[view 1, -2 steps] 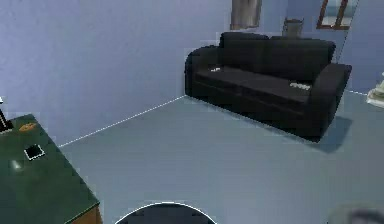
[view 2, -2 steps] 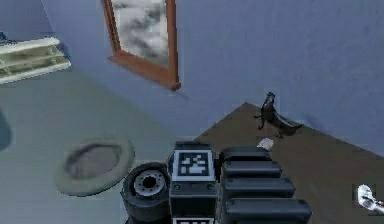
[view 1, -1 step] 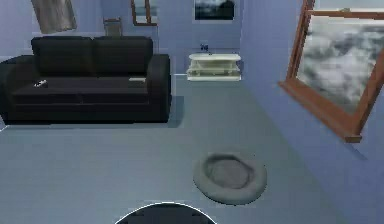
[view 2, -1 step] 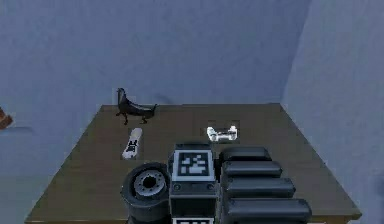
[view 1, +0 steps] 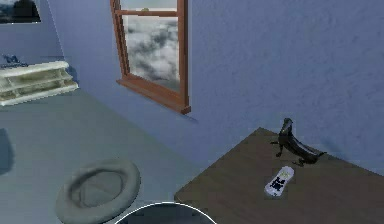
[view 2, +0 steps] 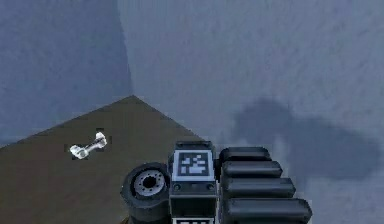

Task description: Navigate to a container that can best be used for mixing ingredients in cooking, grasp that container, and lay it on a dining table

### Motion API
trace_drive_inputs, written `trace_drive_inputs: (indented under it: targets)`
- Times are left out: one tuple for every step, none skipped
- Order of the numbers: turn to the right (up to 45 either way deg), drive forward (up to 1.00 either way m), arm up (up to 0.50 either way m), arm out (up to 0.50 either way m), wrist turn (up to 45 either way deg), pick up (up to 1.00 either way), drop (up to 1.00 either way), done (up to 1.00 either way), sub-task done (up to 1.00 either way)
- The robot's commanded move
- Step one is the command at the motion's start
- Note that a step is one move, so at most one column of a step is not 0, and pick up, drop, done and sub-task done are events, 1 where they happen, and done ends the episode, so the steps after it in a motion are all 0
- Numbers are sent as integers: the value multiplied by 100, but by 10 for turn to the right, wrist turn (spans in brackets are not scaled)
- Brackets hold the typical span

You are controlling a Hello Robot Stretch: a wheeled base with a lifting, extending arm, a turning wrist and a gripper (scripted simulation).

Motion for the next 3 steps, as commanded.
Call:
trace_drive_inputs:
  targets:
    - [150, 0, 0, 0, 0, 0, 0, 0, 0]
    - [0, 10, 0, 0, 0, 0, 0, 0, 0]
    - [-180, 0, 0, 0, 0, 0, 0, 0, 0]
